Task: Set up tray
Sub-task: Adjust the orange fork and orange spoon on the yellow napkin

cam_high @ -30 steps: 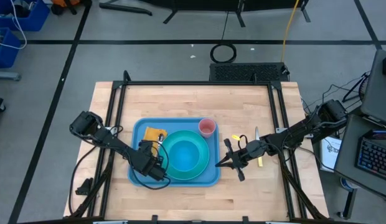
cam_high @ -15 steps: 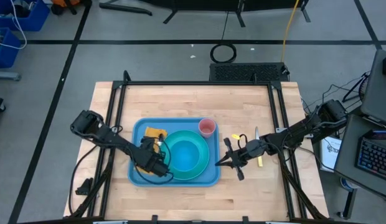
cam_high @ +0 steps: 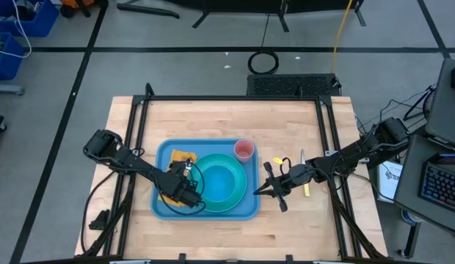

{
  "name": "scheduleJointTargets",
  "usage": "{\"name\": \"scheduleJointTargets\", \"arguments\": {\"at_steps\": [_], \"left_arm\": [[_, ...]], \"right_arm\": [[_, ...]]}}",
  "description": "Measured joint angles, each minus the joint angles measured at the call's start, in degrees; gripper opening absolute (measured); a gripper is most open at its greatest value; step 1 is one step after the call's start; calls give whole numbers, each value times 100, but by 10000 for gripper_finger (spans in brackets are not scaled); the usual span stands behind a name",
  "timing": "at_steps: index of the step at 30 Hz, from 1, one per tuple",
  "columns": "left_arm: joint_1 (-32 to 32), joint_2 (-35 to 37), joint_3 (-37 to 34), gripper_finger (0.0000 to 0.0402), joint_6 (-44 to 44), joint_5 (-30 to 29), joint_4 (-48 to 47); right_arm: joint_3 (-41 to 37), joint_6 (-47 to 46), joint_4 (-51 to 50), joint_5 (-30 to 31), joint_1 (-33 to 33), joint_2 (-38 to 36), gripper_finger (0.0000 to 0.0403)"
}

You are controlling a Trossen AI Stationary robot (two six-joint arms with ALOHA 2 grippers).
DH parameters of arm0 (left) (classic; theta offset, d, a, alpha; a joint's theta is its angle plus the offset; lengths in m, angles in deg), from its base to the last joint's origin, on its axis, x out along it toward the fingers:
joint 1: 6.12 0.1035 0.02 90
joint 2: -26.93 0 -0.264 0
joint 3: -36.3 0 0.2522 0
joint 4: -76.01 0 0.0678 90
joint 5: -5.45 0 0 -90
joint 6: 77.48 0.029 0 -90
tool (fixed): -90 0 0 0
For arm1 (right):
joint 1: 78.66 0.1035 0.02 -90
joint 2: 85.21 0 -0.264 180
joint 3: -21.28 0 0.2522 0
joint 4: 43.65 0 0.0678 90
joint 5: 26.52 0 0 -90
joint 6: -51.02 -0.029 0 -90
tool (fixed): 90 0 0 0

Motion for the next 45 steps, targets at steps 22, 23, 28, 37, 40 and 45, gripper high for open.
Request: {"name": "scheduleJointTargets", "arguments": {"at_steps": [22,23,28,37,40,45], "left_arm": [[-658,7,0,35,-263,-519,1034],[-658,7,0,35,-219,-579,1097],[-621,11,0,35,-214,-721,1086],[-553,-4,0,35,-192,-657,1110],[-473,-17,-58,35,-97,-531,1150],[-437,-22,-245,35,-76,-488,1325]], "right_arm": [[0,11,4,-2,0,0,0],[0,7,4,-2,0,0,0],[0,4,4,-2,0,0,0],[0,2,4,-2,0,0,0],[0,0,4,-2,0,0,0],[0,0,6,-3,0,0,0]]}}
